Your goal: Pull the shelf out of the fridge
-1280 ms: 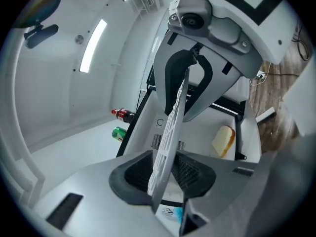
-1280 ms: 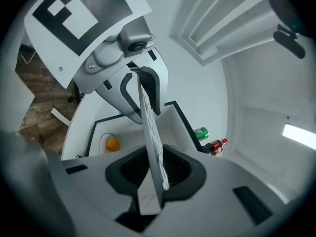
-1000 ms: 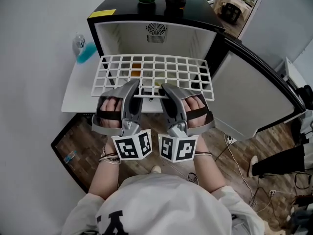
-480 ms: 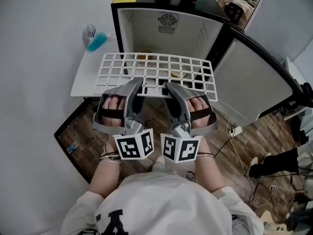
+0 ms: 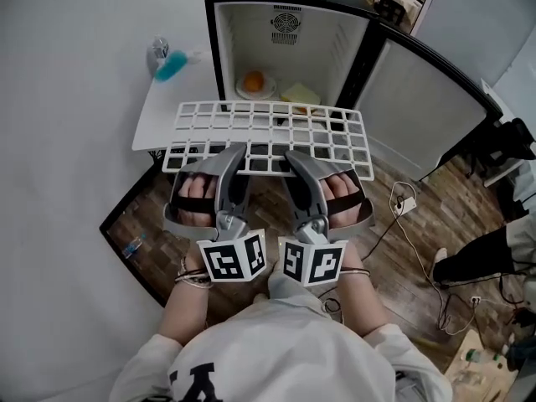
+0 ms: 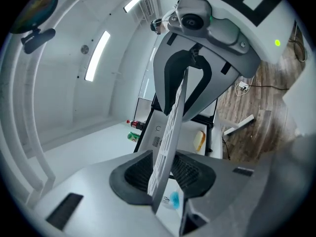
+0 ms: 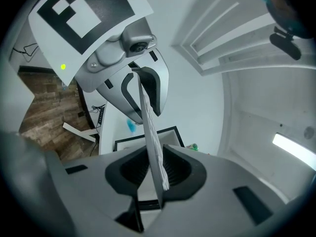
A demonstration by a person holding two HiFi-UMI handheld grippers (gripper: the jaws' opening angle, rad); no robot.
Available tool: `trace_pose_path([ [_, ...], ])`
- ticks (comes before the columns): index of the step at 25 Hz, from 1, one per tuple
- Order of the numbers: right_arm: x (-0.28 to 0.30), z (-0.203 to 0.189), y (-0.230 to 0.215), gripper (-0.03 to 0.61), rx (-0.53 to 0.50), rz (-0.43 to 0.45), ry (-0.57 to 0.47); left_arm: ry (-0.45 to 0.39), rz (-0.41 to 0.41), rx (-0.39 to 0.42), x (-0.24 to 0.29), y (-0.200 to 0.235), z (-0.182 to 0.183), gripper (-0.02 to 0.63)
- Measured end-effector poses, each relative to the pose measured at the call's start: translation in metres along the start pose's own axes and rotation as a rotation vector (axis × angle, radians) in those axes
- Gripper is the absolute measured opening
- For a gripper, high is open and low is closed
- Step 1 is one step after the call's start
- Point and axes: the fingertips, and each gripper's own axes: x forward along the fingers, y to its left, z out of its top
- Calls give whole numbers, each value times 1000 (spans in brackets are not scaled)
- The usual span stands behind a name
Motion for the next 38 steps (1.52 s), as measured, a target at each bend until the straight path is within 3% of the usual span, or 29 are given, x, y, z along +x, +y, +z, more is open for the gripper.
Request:
trace_pose_path([
  [15,-65,24,-5,91,-6,-17,16,-22,3,7,-64,4,23,109],
  [23,-123,17,-18,94,0,-38,-7,-13,32,22,-106,3,66,109],
  [32,-259,-6,-17,94,-29,-31,-32,9,52,-5,-205,-34,157,109],
  [38,-278,-4,-17,94,-26,-8,-43,29,38,-15,-222,-37,166,109],
])
